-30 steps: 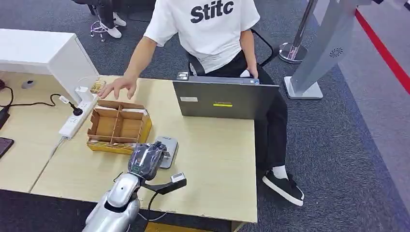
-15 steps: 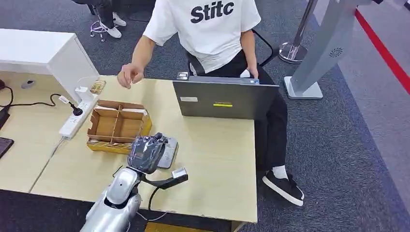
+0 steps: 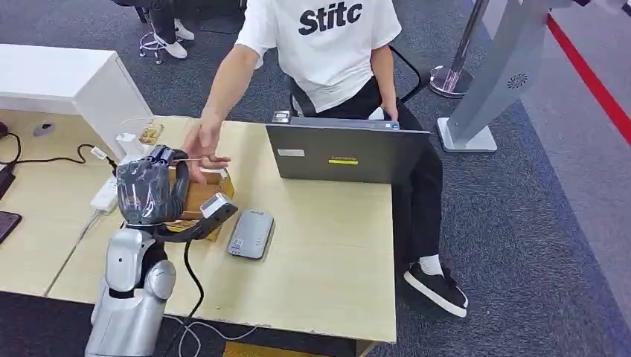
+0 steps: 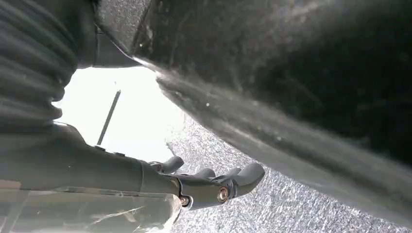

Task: Pass the card to the sensor for recognition and then transmit it.

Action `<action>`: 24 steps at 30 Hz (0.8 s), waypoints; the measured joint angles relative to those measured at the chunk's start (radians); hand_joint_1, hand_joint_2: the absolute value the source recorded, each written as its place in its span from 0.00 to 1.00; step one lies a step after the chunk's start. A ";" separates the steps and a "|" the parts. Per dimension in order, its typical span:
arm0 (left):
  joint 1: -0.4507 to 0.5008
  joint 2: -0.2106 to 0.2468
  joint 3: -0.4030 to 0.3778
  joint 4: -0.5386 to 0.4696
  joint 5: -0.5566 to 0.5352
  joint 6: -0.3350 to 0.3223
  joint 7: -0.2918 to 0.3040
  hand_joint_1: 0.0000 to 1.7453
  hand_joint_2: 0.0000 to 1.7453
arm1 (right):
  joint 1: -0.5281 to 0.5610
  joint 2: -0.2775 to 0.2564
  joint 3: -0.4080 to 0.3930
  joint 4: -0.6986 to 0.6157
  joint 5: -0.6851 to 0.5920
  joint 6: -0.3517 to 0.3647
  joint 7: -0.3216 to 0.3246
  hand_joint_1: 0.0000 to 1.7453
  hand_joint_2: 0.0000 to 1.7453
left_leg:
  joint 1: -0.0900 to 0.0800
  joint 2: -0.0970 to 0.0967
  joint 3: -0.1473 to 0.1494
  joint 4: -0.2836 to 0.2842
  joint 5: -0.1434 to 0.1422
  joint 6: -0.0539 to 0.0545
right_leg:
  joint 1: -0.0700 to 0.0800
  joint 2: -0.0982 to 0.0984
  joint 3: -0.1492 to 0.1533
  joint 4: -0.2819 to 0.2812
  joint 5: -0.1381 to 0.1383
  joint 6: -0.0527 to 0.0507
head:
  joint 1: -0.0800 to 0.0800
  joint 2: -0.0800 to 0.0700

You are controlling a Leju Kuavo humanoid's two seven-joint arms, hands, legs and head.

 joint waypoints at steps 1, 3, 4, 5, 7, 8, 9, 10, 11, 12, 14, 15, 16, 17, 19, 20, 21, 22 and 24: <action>0.001 -0.002 0.006 -0.010 0.000 0.003 -0.002 1.00 1.00 | 0.000 0.000 0.000 0.000 0.000 0.000 0.000 0.00 1.00 | 0.000 0.000 0.000 0.000 0.000 0.000 | 0.000 0.000 0.000 0.000 0.000 0.000 | 0.000 0.000; 0.002 -0.004 0.018 -0.030 0.001 0.009 -0.010 1.00 1.00 | 0.000 0.000 0.000 0.000 0.000 0.000 0.000 0.00 1.00 | 0.000 0.000 0.000 0.000 0.000 0.000 | 0.000 0.000 0.000 0.000 0.000 0.000 | 0.000 0.000; 0.003 -0.007 0.022 -0.040 0.001 0.012 -0.013 1.00 1.00 | 0.000 0.000 0.000 0.000 0.000 0.000 0.000 0.00 1.00 | 0.000 0.000 0.000 0.000 0.000 0.000 | 0.000 0.000 0.000 0.000 0.000 0.000 | 0.000 0.000; 0.005 -0.009 0.026 -0.048 0.001 0.015 -0.013 1.00 1.00 | 0.000 0.000 0.000 0.000 0.001 0.000 0.000 0.00 1.00 | 0.000 0.000 0.000 0.000 0.000 0.000 | 0.000 0.000 0.000 0.000 0.000 0.000 | 0.000 0.000; 0.006 -0.015 0.033 -0.061 0.001 0.019 -0.018 1.00 1.00 | 0.000 0.000 0.000 0.000 0.001 0.000 0.000 0.00 1.00 | 0.000 0.000 0.000 0.000 0.000 0.000 | 0.000 0.000 0.000 0.000 0.000 0.000 | 0.000 0.000; 0.006 -0.016 0.036 -0.066 0.001 0.020 -0.018 1.00 1.00 | 0.000 0.000 0.000 0.000 0.001 0.000 0.000 0.00 1.00 | 0.000 0.000 0.000 0.000 0.000 0.000 | 0.000 0.000 0.000 0.000 0.000 0.000 | 0.000 0.000; 0.007 -0.018 0.037 -0.071 0.001 0.022 -0.019 0.93 1.00 | 0.000 0.000 0.000 0.000 0.001 0.000 0.000 0.00 1.00 | 0.000 0.000 0.000 0.000 0.000 0.000 | 0.000 0.000 0.000 0.000 0.000 0.000 | 0.000 0.000; 0.009 -0.020 0.037 -0.075 0.001 0.024 -0.023 0.83 1.00 | 0.000 0.000 0.000 0.000 0.001 0.000 0.000 0.00 1.00 | 0.000 0.000 0.000 0.000 0.000 0.000 | 0.000 0.000 0.000 0.000 0.000 0.000 | 0.000 0.000; 0.012 -0.023 0.038 -0.081 0.001 0.024 -0.030 0.58 1.00 | 0.000 0.000 0.000 0.000 0.001 0.000 0.000 0.00 1.00 | 0.000 0.000 0.000 0.000 0.000 0.000 | 0.000 0.000 0.000 0.000 0.000 0.000 | 0.000 0.000; 0.016 -0.026 0.038 -0.085 0.000 0.024 -0.032 0.44 1.00 | 0.000 0.000 0.000 0.000 0.001 0.000 0.000 0.00 1.00 | 0.000 0.000 0.000 0.000 0.000 0.000 | 0.000 0.000 0.000 0.000 0.000 0.000 | 0.000 0.000; 0.024 -0.032 0.038 -0.095 -0.001 0.026 -0.037 0.00 1.00 | 0.000 0.000 0.000 0.000 0.001 0.000 0.000 0.00 1.00 | 0.000 0.000 0.000 0.000 0.000 0.000 | 0.000 0.000 0.000 0.000 0.000 0.000 | 0.000 0.000; 0.027 -0.036 0.038 -0.100 -0.003 0.027 -0.039 0.00 1.00 | 0.000 0.000 0.000 0.000 0.001 0.000 0.000 0.00 1.00 | 0.000 0.000 0.000 0.000 0.000 0.000 | 0.000 0.000 0.000 0.000 0.000 0.000 | 0.000 0.000; 0.030 -0.039 0.038 -0.104 -0.004 0.027 -0.040 0.00 1.00 | 0.000 0.000 0.000 0.000 0.001 0.000 0.001 0.00 1.00 | 0.000 0.000 0.000 0.000 0.000 0.000 | 0.000 0.000 0.000 0.000 0.000 0.000 | 0.000 0.000; 0.034 -0.041 0.038 -0.108 -0.006 0.029 -0.042 0.00 1.00 | 0.000 0.000 0.000 0.000 0.001 0.000 0.001 0.00 1.00 | 0.000 0.000 0.000 0.000 0.000 0.000 | 0.000 0.000 0.000 0.000 0.000 0.000 | 0.000 0.000; 0.043 -0.047 0.037 -0.116 -0.008 0.025 -0.049 0.00 1.00 | 0.000 0.000 0.000 0.000 0.000 0.000 0.003 0.00 1.00 | 0.000 0.000 0.000 0.000 -0.001 0.000 | 0.000 0.000 0.000 0.000 0.000 0.000 | 0.000 0.000; 0.047 -0.050 0.037 -0.120 -0.010 0.022 -0.051 0.00 1.00 | 0.000 0.000 0.000 0.000 0.000 0.000 0.004 0.00 1.00 | 0.000 0.000 0.000 0.000 -0.001 0.000 | 0.000 0.000 -0.001 0.000 0.000 0.000 | 0.000 0.000; 0.053 -0.051 0.037 -0.124 -0.010 0.012 -0.055 0.00 1.00 | 0.000 0.000 0.000 0.000 -0.002 0.000 0.005 0.00 1.00 | 0.000 0.000 0.000 0.000 -0.001 0.000 | 0.000 0.000 -0.001 0.000 0.000 0.000 | 0.000 0.000; 0.061 -0.051 0.034 -0.127 -0.009 -0.008 -0.062 0.00 1.00 | 0.000 0.000 0.000 0.000 -0.006 -0.001 0.005 0.00 1.00 | 0.000 0.000 0.000 0.000 -0.001 0.000 | 0.000 0.000 -0.001 0.000 0.000 0.000 | 0.000 0.000; 0.080 -0.049 0.022 -0.129 -0.010 -0.029 -0.072 0.00 1.00 | 0.000 0.000 0.000 0.000 -0.013 -0.003 0.006 0.00 1.00 | 0.000 0.000 0.000 0.000 -0.001 0.000 | 0.000 0.000 -0.001 0.000 0.000 0.000 | 0.000 0.000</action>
